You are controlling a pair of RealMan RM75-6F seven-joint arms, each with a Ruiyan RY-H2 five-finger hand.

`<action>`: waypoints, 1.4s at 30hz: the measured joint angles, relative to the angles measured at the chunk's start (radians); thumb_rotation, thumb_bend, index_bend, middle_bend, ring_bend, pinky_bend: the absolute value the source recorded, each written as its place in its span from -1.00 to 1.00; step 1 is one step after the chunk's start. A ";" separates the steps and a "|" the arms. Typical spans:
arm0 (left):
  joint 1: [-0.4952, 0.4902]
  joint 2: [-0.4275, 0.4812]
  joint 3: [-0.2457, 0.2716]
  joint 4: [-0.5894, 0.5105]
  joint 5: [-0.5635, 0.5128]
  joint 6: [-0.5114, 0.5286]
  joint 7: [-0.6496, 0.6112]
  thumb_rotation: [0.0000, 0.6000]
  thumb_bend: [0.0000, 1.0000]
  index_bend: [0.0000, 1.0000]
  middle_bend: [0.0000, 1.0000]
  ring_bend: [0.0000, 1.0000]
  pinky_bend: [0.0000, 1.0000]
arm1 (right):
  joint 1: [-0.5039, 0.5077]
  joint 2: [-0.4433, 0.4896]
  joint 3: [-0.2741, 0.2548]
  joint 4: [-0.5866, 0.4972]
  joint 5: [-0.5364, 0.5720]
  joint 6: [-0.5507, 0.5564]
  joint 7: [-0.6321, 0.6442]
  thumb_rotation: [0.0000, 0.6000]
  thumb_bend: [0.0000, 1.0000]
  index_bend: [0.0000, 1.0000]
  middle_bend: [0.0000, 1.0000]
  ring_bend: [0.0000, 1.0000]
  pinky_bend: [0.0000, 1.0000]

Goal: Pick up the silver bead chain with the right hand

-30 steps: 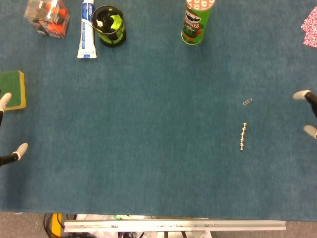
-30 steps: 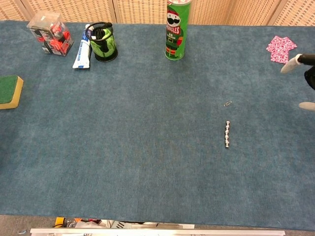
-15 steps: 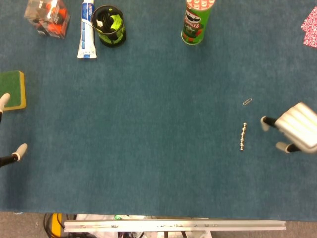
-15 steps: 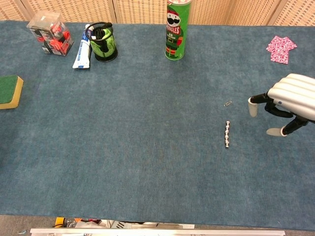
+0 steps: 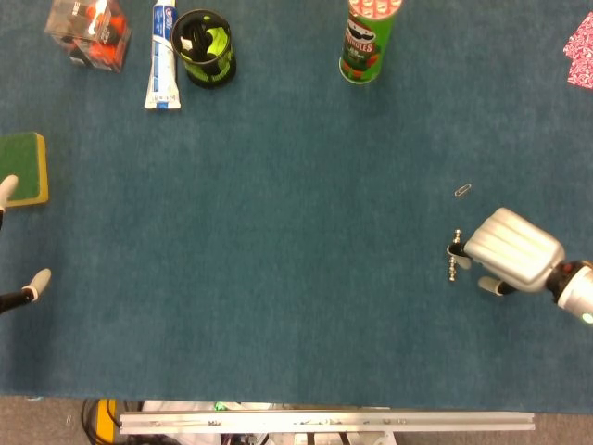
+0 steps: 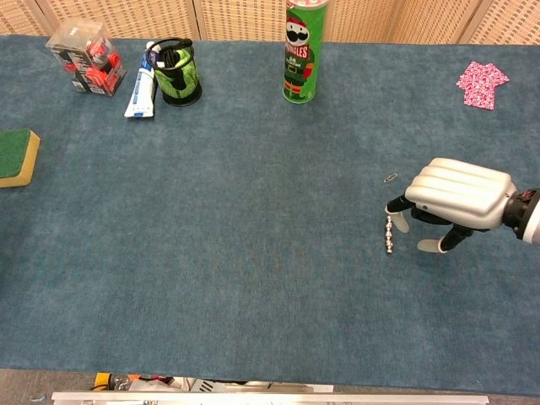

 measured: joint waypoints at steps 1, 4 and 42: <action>0.001 0.000 0.000 0.001 0.000 0.000 -0.001 1.00 -0.66 -1.00 -1.00 -1.00 -1.00 | 0.003 -0.006 0.000 0.005 0.004 -0.002 -0.001 1.00 -0.59 0.11 0.91 1.00 1.00; 0.001 -0.001 0.002 0.003 -0.003 -0.002 0.000 1.00 -0.66 -1.00 -1.00 -1.00 -1.00 | 0.011 -0.023 0.000 0.019 0.020 -0.011 -0.008 1.00 -0.59 0.11 0.91 1.00 1.00; 0.014 -0.007 0.000 0.034 -0.009 0.004 -0.034 1.00 -0.66 -1.00 -1.00 -1.00 -1.00 | 0.084 -0.156 -0.024 0.104 0.121 -0.086 -0.093 1.00 -0.58 0.12 0.91 1.00 1.00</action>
